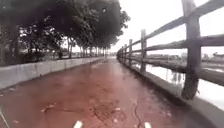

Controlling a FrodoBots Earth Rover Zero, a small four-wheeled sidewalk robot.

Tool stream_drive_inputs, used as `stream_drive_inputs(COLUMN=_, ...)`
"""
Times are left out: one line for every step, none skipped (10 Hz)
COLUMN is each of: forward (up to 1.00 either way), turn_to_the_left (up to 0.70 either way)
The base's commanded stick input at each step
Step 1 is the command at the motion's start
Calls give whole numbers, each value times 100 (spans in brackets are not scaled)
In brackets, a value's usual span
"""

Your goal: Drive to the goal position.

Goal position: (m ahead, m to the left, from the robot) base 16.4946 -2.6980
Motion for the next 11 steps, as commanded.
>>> stream_drive_inputs(forward=50, turn_to_the_left=50)
stream_drive_inputs(forward=50, turn_to_the_left=50)
stream_drive_inputs(forward=50, turn_to_the_left=50)
stream_drive_inputs(forward=50, turn_to_the_left=50)
stream_drive_inputs(forward=50, turn_to_the_left=50)
stream_drive_inputs(forward=50, turn_to_the_left=50)
stream_drive_inputs(forward=50, turn_to_the_left=43)
stream_drive_inputs(forward=50, turn_to_the_left=36)
stream_drive_inputs(forward=50, turn_to_the_left=28)
stream_drive_inputs(forward=50, turn_to_the_left=21)
stream_drive_inputs(forward=50, turn_to_the_left=13)
